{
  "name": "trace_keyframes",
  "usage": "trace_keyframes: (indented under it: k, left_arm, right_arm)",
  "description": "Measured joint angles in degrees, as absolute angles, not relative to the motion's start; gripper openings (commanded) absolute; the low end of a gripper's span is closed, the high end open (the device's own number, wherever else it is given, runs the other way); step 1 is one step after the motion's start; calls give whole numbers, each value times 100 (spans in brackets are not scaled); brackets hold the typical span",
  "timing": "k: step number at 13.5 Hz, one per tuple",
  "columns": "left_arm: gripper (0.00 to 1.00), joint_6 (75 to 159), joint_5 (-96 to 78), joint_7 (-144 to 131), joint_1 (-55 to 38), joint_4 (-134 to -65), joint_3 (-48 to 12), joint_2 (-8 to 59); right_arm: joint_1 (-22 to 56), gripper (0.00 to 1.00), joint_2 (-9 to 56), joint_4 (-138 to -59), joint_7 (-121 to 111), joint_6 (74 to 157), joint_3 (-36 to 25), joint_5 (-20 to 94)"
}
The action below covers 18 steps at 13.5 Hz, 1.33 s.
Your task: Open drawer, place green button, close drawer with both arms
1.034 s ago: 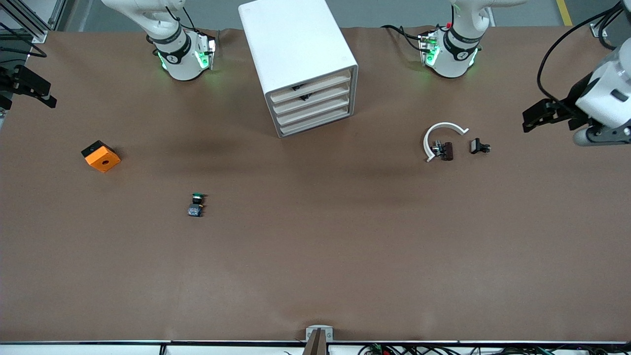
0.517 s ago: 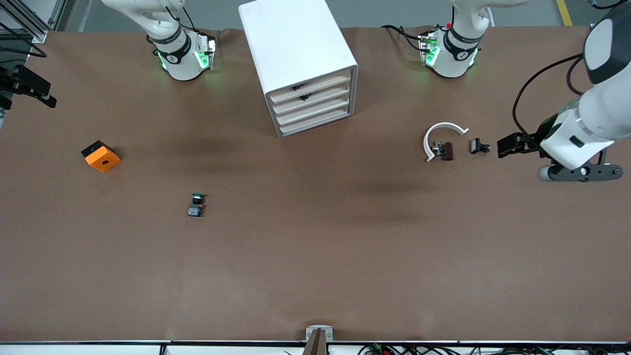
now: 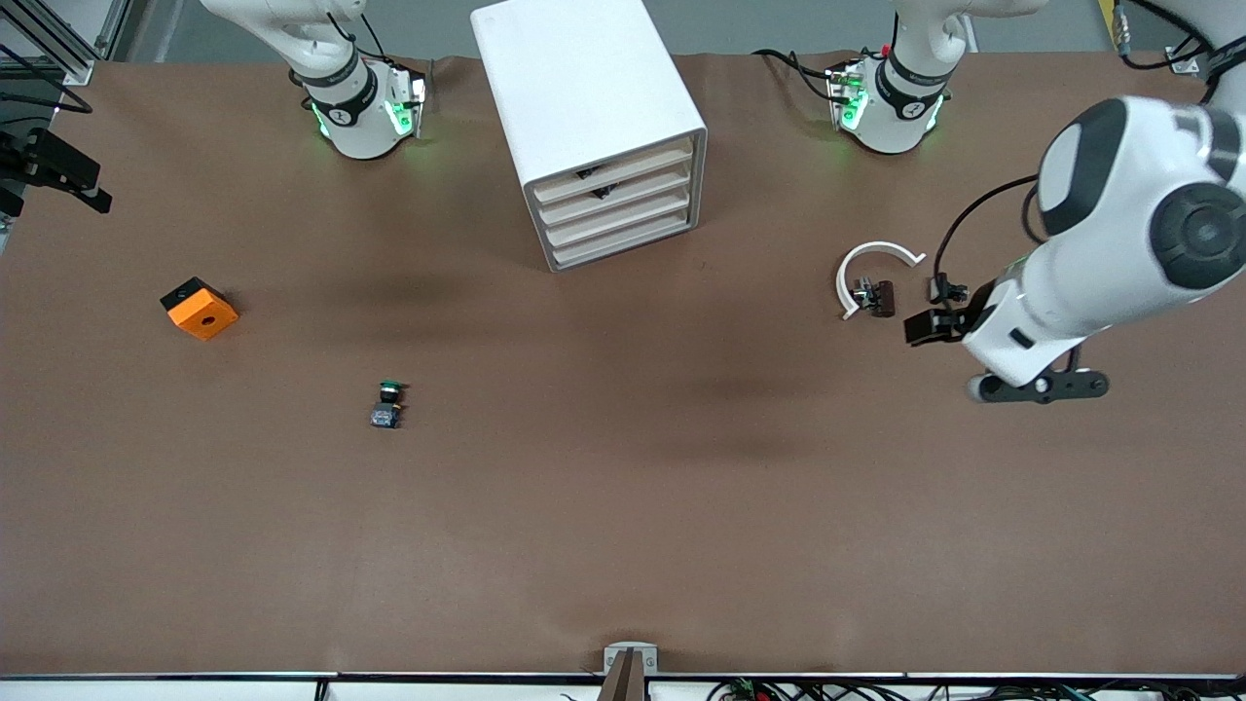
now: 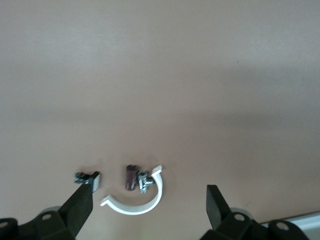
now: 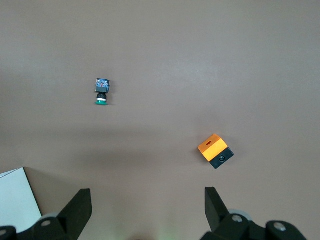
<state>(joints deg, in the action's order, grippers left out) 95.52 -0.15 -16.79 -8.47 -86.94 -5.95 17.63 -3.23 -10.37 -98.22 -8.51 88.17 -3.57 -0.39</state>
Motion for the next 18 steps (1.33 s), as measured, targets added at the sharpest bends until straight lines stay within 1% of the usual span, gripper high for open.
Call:
trace_keyframes:
  k: [5,9,12,15,18]
  left_arm:
    - [100,9916,-287,-2371,-1185,-8689,-596,2339]
    - [100,10217,-315,-3534,-1631,-8686,-599,2781]
    - [100,10269,-505,-4487,-1868,-8683,-600,3109]
    - [100,10283,-805,-5618,-1988,-8676,-599,3277]
    - [100,10281,-1078,-6953,-2087,-8674,-599,3434]
  right_arm:
    - [-323,100,-1037,-9821,-851,8814,-360,-39]
    - [-323,100,-1036,-9815,-851,8732,-362,-38]
    - [-323,100,-1017,-9772,-851,8711,-361,-38]
    - [-321,100,-757,-9772,-851,8713,-352,-36]
    - [-217,100,-183,-9645,-872,8805,-317,-36]
